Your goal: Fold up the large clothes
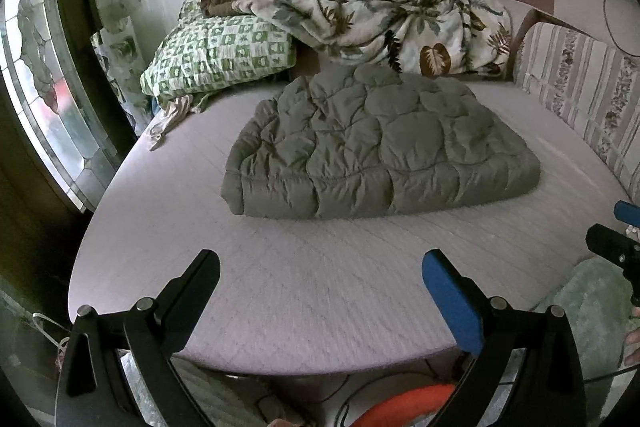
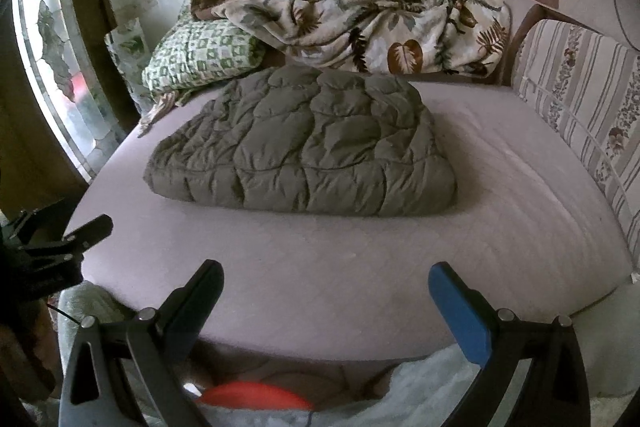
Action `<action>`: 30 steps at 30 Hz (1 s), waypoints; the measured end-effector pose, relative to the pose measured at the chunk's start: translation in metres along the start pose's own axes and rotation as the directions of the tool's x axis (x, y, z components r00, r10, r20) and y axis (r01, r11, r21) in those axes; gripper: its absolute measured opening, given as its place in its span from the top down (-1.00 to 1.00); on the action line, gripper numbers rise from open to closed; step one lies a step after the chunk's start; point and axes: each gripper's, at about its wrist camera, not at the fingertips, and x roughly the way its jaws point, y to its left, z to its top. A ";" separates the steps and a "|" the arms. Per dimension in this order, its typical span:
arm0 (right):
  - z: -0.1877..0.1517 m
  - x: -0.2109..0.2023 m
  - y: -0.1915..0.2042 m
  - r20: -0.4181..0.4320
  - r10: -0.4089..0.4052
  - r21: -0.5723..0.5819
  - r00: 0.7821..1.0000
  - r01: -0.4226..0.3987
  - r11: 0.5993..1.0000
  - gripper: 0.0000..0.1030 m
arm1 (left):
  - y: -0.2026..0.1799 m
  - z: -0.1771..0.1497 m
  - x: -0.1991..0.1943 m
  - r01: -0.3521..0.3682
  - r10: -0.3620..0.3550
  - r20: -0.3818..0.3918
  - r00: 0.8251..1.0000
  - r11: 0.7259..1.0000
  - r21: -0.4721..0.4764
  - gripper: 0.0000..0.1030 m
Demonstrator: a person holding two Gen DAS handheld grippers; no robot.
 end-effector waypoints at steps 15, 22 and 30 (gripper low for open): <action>-0.013 -0.024 0.011 0.022 0.020 -0.015 1.000 -0.020 1.000 -1.00 | 0.004 -0.013 -0.032 0.014 -0.012 0.060 0.998 0.999 -0.036 -0.96; -0.017 -0.036 0.014 0.039 0.005 -0.027 0.999 -0.004 1.000 -1.00 | -0.002 -0.016 -0.042 0.018 -0.016 0.073 0.997 1.000 -0.024 -0.96; -0.019 -0.042 0.015 0.036 0.005 -0.039 0.999 -0.003 0.999 -1.00 | 0.000 -0.017 -0.054 0.035 -0.031 0.096 0.995 0.999 -0.042 -0.96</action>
